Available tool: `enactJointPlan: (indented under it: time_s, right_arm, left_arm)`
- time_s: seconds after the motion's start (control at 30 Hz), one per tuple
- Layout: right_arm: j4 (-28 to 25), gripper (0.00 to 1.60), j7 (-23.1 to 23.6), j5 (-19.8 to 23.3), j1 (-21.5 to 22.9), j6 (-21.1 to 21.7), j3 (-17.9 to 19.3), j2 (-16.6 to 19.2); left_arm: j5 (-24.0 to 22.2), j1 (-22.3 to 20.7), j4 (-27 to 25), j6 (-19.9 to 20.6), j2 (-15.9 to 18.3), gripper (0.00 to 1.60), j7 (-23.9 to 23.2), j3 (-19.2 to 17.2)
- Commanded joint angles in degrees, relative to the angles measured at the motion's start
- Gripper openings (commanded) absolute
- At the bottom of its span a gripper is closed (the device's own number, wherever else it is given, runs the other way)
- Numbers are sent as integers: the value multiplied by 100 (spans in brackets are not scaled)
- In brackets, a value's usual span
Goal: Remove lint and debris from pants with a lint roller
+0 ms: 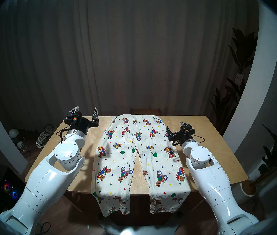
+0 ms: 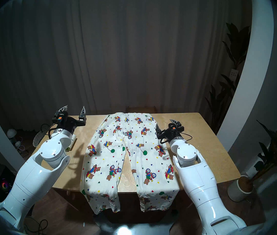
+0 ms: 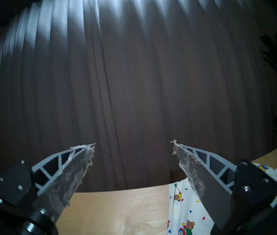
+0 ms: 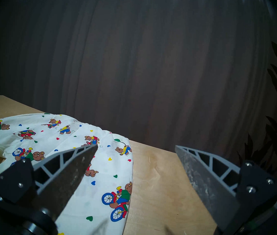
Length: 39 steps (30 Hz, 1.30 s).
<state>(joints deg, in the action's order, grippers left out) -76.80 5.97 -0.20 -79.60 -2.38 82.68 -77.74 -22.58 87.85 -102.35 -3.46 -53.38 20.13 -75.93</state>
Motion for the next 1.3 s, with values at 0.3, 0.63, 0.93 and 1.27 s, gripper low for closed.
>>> enactJointPlan:
  time_s: [0.3, 0.63, 0.93, 1.27]
  right_arm:
    - [474, 160, 179, -15, 654, -316, -46, 54]
    - [595, 160, 107, 28, 624, -698, 31, 41]
    - [710, 160, 92, 44, 656, -937, 30, 31]
    - [746, 160, 299, 121, 693, -937, 15, 122]
  left_arm:
    - [-1173, 117, 807, -1489, 260, 160, -1560, -503]
    - [-2048, -22, 1302, -2416, 386, 160, -2667, -405]
    - [-2239, -258, 1746, -2698, 594, 160, -3569, -208]
    - [-1716, -404, 1420, -1744, 712, 160, -2747, -57]
